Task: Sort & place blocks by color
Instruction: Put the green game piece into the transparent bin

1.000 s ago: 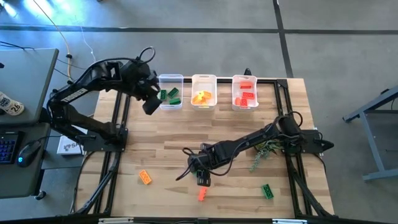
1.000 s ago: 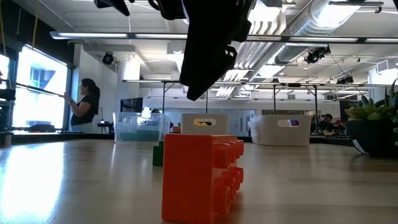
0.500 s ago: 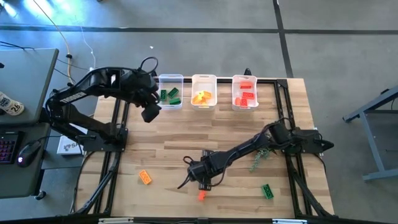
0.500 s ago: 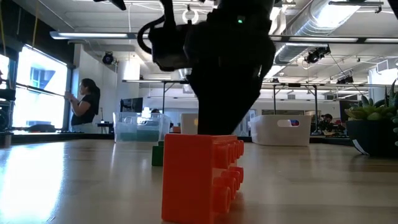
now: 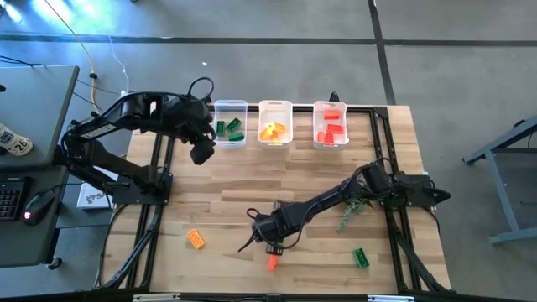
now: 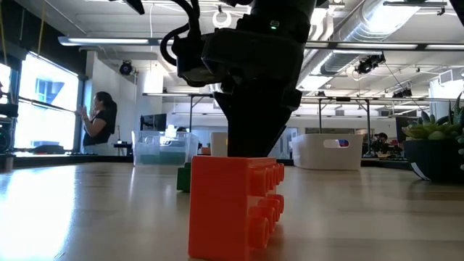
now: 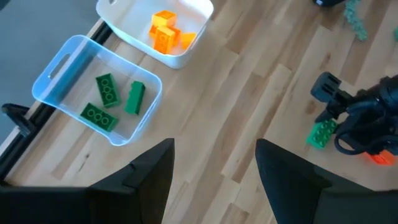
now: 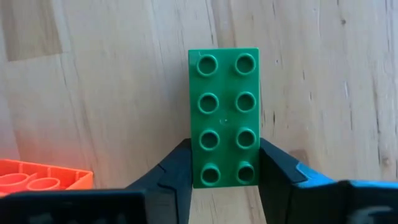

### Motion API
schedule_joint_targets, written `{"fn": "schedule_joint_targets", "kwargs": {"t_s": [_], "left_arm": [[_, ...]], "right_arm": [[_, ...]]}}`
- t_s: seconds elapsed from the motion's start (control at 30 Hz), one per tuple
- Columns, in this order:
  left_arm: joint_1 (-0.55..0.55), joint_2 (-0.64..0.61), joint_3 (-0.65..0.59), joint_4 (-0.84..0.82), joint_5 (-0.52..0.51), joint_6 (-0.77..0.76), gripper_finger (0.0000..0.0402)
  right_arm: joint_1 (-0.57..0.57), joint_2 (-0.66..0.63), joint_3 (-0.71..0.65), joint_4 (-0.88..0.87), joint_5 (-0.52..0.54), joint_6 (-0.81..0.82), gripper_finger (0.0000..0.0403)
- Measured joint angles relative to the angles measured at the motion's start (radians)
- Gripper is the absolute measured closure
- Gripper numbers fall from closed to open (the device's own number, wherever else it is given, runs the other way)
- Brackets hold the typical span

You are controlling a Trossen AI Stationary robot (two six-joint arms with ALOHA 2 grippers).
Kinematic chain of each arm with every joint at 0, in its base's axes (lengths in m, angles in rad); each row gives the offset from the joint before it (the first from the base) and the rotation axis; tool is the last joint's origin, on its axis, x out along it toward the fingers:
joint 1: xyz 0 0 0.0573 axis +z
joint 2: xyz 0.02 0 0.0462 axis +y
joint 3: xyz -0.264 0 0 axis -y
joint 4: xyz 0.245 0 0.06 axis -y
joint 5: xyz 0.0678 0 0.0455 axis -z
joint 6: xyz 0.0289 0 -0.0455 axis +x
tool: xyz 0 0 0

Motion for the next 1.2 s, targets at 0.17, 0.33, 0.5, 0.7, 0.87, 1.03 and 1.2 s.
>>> {"fn": "schedule_joint_targets", "kwargs": {"t_s": [0.17,0.33,0.5,0.7,0.87,1.03,1.2], "left_arm": [[0.075,0.000,0.000,0.000,0.003,0.026,0.0190],[0.176,0.000,0.000,0.021,0.014,0.083,0.0190],[0.278,0.000,0.000,0.055,0.015,0.145,0.0190],[0.391,0.000,0.000,0.101,0.048,0.202,0.0190],[0.483,0.001,0.000,0.149,0.196,0.210,0.0190],[0.562,0.014,0.000,0.215,0.371,0.214,0.0190],[0.621,0.062,0.000,0.229,0.502,0.244,0.0190]], "right_arm": [[-0.031,-0.004,0.000,0.001,-0.026,-0.008,0.0291],[-0.077,-0.004,0.010,0.001,-0.031,-0.054,0.0291],[-0.130,-0.003,0.072,-0.015,0.006,-0.115,0.0291],[-0.203,-0.003,0.185,-0.057,0.034,-0.195,0.0291],[-0.267,-0.004,0.272,-0.096,0.075,-0.244,0.0291],[-0.315,-0.004,0.327,-0.129,0.105,-0.287,0.0291],[-0.355,-0.005,0.374,-0.141,0.156,-0.344,0.0291]]}}
